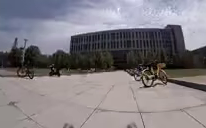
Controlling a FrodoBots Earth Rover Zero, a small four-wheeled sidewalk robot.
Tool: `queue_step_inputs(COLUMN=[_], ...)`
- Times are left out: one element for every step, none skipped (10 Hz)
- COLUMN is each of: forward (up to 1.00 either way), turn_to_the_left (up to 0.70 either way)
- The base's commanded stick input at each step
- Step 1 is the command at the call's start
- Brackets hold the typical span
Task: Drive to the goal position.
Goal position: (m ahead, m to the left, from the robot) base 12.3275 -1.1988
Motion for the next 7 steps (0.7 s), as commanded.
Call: queue_step_inputs(forward=[0.45, 0.45, 0.45, 0.45, 0.45, 0.45, 0.45], turn_to_the_left=[0.0, 0.0, -0.09, -0.27, -0.27, -0.27, -0.27])
